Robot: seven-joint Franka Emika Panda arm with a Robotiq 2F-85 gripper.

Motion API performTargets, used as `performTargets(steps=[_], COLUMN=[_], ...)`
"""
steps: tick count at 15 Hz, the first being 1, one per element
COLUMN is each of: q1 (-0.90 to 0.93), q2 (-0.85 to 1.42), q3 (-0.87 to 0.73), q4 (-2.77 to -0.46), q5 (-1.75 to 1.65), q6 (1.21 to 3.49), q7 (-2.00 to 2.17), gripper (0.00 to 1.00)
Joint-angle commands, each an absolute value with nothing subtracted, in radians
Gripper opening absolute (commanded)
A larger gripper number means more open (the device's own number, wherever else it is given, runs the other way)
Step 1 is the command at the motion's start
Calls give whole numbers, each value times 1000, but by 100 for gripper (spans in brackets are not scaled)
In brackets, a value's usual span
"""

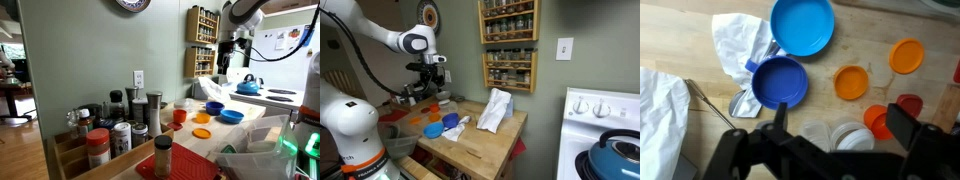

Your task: Put the orange lid on the orange bowl

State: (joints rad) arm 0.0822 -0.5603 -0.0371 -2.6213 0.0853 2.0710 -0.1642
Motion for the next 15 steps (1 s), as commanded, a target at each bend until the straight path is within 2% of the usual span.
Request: performTargets(steps=[1, 7, 15], q1=[77, 86, 254], q2=[-560, -554, -407], q3=[-32, -25, 170], q4=[-2620, -2619, -2619], q5=[88, 92, 166], q6=[2069, 2071, 2154], q7=[-166, -165, -74], gripper=[100, 100, 100])
